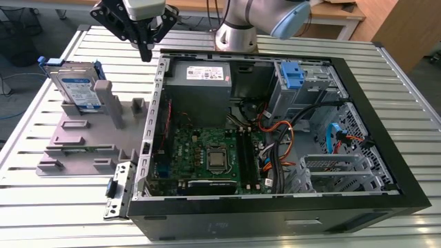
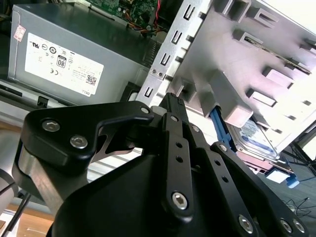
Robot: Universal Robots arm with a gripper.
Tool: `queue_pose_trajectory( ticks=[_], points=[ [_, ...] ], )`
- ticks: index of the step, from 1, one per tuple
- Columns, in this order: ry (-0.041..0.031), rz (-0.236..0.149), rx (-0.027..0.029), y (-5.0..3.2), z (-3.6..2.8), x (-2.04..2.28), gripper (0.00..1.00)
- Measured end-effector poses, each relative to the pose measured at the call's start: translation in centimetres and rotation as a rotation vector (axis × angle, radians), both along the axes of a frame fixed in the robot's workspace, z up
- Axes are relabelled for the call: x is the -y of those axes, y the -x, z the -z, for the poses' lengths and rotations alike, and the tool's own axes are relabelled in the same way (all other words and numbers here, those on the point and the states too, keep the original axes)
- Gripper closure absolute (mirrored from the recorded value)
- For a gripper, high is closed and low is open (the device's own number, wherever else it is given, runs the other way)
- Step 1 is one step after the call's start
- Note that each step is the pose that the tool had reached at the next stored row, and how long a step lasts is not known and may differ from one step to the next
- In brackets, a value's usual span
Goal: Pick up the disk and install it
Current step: 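Reach for the disk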
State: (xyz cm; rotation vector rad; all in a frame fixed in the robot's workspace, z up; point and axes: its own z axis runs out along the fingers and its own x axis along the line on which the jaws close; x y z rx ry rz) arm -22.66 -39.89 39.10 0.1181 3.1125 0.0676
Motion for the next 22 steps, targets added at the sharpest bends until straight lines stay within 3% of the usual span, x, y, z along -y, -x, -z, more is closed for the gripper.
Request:
queue_pose_trajectory(
  ticks=[6,22],
  points=[
    [-0.0001,0.0,0.0001,0.62,0.03,0.0,0.89],
    [0.0,0.0,0.0,1.16,0.03,0.0,0.89]
  ],
)
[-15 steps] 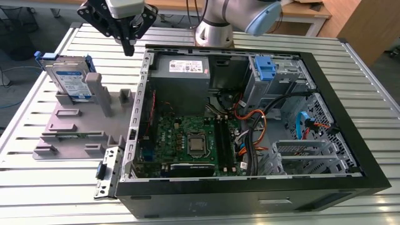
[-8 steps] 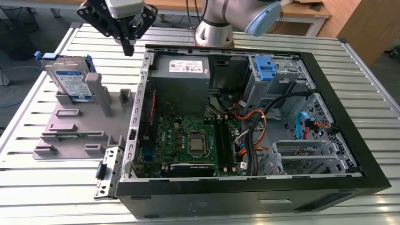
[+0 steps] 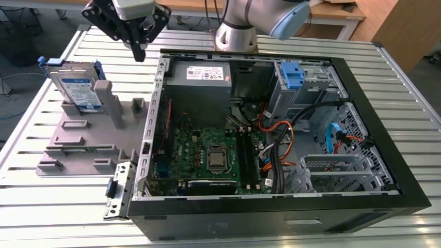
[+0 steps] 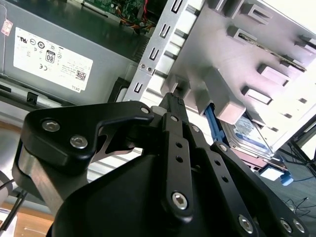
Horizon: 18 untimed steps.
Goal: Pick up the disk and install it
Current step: 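Reach for the disk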
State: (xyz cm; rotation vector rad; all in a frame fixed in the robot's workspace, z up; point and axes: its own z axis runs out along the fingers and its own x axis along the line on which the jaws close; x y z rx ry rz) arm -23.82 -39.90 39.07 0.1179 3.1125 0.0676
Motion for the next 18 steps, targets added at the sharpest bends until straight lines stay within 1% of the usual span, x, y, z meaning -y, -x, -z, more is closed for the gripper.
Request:
queue_pose_trajectory(
  ticks=[10,14,18],
  points=[
    [0.0,0.0,0.0,1.55,0.03,0.0,0.89],
    [-0.0001,0.0,0.0001,2.49,0.07,0.0,0.89],
    [-0.0001,0.0,0.0001,3.64,0.12,0.0,0.89]
  ],
)
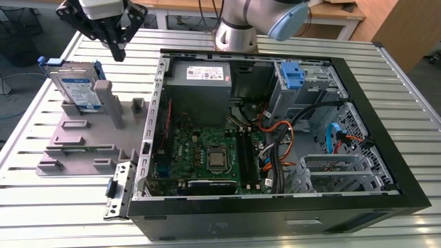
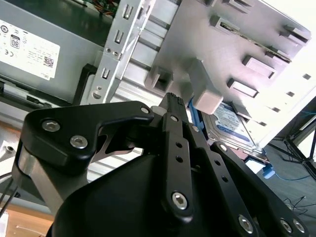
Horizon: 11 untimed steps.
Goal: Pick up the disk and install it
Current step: 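Reach for the disk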
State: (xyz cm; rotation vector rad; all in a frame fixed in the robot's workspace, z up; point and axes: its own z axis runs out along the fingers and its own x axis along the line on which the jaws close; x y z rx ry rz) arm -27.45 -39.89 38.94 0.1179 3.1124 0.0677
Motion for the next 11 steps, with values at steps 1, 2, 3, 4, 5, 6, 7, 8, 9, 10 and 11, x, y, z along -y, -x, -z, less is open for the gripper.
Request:
queue_pose_trajectory(
  ticks=[1,2,3,4,5,6,7,8,9,10,11],
  points=[
    [0.0001,0.0,-0.0001,0.32,0.01,-0.01,0.89],
    [0.0001,0.0,-0.0001,0.6,0.02,-0.01,0.89],
    [0.0,0.0,0.0,0.86,0.03,-0.01,0.89],
    [0.0,0.0,-0.0001,1.14,0.04,-0.01,0.89],
    [0.0001,0.0,-0.0001,1.4,0.06,-0.01,0.89],
    [0.0001,0.0,-0.0001,1.6,0.07,-0.02,0.89],
    [0.0001,0.0,-0.0001,1.75,0.08,-0.02,0.89],
    [0.0001,0.0,-0.0001,1.89,0.1,-0.02,0.89],
    [0.0,0.0,-0.0001,2.01,0.11,-0.02,0.89],
    [0.0001,0.0,-0.0001,2.12,0.12,-0.02,0.89],
    [0.0001,0.0,-0.0001,2.22,0.12,-0.02,0.89]
  ],
)
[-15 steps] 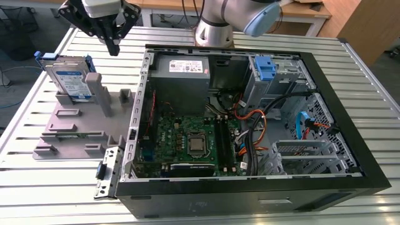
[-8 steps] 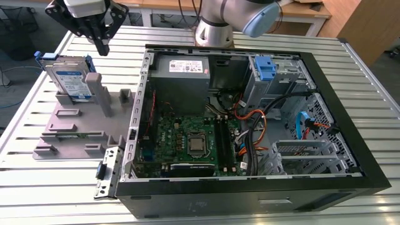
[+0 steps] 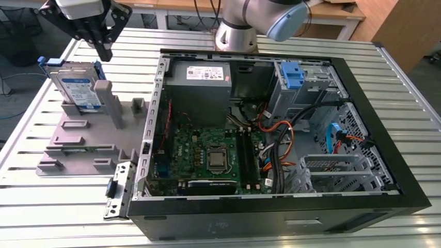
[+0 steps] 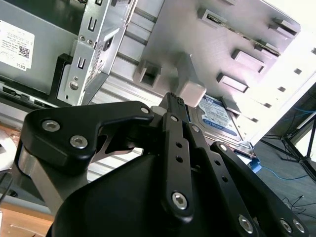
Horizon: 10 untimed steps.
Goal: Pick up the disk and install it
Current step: 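Reach for the disk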
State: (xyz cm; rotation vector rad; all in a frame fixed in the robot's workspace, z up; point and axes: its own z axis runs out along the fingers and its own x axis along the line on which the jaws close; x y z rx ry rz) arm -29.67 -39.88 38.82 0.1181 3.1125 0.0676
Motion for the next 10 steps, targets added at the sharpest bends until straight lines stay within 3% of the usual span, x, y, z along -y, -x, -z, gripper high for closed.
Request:
queue_pose_trajectory(
  ticks=[10],
  points=[
    [0.0,0.0,0.0,0.23,0.01,0.0,0.89]
  ],
)
